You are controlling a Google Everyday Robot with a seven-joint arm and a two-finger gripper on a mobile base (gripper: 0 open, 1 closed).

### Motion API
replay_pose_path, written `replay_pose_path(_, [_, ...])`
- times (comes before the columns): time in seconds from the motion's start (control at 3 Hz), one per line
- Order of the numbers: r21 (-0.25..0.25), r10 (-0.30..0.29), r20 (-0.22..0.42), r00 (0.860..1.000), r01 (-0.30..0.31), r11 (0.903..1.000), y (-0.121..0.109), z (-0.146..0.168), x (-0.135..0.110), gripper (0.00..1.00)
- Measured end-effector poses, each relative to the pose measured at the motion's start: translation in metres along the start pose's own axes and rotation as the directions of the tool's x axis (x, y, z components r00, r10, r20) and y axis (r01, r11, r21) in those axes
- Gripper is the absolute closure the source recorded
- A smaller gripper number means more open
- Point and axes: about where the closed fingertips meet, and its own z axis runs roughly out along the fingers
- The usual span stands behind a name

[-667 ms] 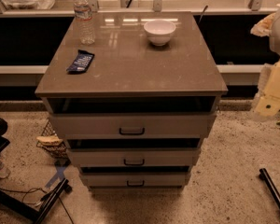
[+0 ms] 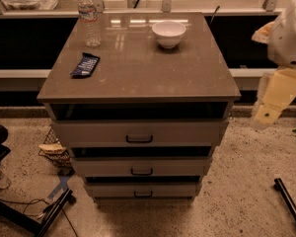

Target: Open top drawer

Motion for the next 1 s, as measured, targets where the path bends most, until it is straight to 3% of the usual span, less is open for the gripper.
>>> replay_pose_path(0.33, [0.009, -0.047, 0.015, 0.999, 0.047, 0.9989, 0.002, 0.038, -0.009, 0.0])
replay_pose_path(0.67, [0.01, -0.094, 0.034, 0.995, 0.094, 0.9955, 0.017, 0.103, -0.015, 0.0])
replay_pose_path(1.0, [0.0, -0.107, 0.041, 0.993, 0.107, 0.9943, 0.031, 0.146, -0.013, 0.0])
